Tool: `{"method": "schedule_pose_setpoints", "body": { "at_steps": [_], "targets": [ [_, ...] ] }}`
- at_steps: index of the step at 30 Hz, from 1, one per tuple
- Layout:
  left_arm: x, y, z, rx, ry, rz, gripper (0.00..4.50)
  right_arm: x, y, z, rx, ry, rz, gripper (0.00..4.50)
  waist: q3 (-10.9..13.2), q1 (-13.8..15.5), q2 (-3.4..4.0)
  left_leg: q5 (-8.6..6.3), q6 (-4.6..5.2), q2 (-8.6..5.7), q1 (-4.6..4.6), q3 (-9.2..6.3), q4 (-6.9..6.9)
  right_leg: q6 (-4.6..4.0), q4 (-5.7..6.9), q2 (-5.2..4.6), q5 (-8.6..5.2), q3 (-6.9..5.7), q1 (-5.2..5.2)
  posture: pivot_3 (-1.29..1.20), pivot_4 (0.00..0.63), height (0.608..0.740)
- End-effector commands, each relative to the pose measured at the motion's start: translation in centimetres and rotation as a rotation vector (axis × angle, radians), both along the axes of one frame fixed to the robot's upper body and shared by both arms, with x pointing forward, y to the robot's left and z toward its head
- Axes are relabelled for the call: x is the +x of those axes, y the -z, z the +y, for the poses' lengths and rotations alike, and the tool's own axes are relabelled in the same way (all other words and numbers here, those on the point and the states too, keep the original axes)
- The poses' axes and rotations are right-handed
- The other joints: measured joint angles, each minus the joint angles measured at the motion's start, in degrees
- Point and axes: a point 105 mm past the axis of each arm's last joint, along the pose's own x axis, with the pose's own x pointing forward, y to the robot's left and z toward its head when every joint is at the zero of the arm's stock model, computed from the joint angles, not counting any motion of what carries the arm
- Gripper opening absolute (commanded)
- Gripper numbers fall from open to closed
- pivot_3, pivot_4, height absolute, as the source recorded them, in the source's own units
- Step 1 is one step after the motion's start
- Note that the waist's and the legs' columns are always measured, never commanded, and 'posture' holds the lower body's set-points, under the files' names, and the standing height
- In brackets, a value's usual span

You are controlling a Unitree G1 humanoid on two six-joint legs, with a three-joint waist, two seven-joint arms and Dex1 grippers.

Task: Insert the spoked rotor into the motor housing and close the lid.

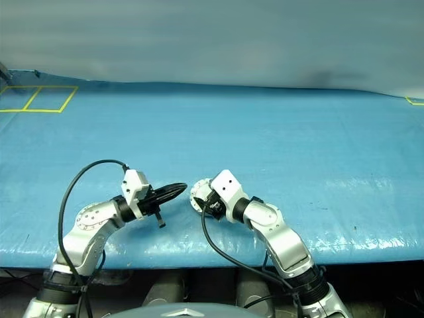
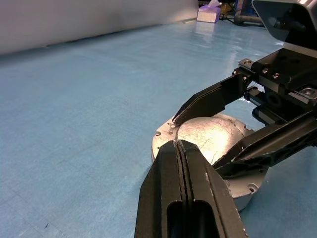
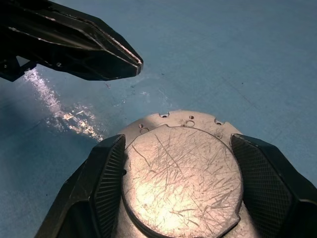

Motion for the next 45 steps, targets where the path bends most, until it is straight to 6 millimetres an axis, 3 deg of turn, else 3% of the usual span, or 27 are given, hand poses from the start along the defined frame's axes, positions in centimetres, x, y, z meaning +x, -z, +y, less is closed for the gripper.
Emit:
{"method": "schedule_pose_setpoints", "body": {
  "at_steps": [1,7,12,16,26,32,45],
  "targets": [
    [0.6,-0.9,-0.4,0.005,0.042,-0.014,0.0,-0.7,1.3,-0.1,-0.024,-0.023,0.028,3.04,0.0,-0.1,-0.01,0.0,0.0,0.0,0.0,0.0,-0.01,0.0,0.0,0.0,0.0,0.0,0.0,0.0,0.15,0.74],
    [1.2,-1.4,-0.6,0.012,0.067,-0.016,0.0,-1.4,2.2,-0.6,-0.05,-0.075,0.05,3.04,0.0,-0.2,-0.01,0.0,0.0,-0.02,-0.01,0.0,-0.07,0.01,-0.04,-0.01,0.0,0.0,-0.01,0.0,0.15,0.74],
    [1.0,-2.1,-0.4,-0.022,0.08,-0.049,0.0,-0.4,1.6,-0.9,0.063,0.029,0.144,3.04,0.0,-0.1,-0.01,0.0,0.0,-0.01,-0.01,-0.02,-0.07,0.0,-0.04,-0.01,0.0,0.0,0.0,0.0,0.15,0.74],
    [0.4,-2.5,-0.1,-0.062,0.089,-0.069,0.0,-0.4,2.1,-0.9,0.017,0.033,0.165,3.04,0.0,-0.2,0.0,0.0,0.0,-0.01,0.01,-0.01,-0.05,0.0,-0.03,-0.01,0.0,0.0,0.01,0.0,0.15,0.74],
    [-1.5,-1.1,1.0,-0.036,0.09,-0.021,0.0,-0.5,2.5,-0.3,-0.036,-0.037,0.128,3.04,-0.1,-0.4,0.06,0.0,0.0,0.01,0.07,0.0,-0.04,-0.01,-0.02,-0.02,-0.01,0.01,0.05,0.0,0.15,0.74],
    [-2.7,-0.1,1.6,-0.022,0.059,-0.024,0.0,-0.1,3.4,-1.0,-0.103,-0.037,0.095,3.04,-0.2,-0.4,0.09,0.0,0.0,0.03,0.09,0.01,-0.09,-0.04,-0.02,-0.02,-0.02,0.0,0.02,0.0,0.15,0.74],
    [-3.8,1.5,1.7,-0.028,-0.018,-0.031,0.0,0.2,3.1,-1.2,-0.007,-0.02,0.196,3.04,-0.4,-0.3,0.2,-0.01,-0.01,0.03,0.17,0.0,-0.06,-0.04,-0.05,-0.07,-0.03,-0.01,-0.05,0.0,0.15,0.74]
  ]
}}
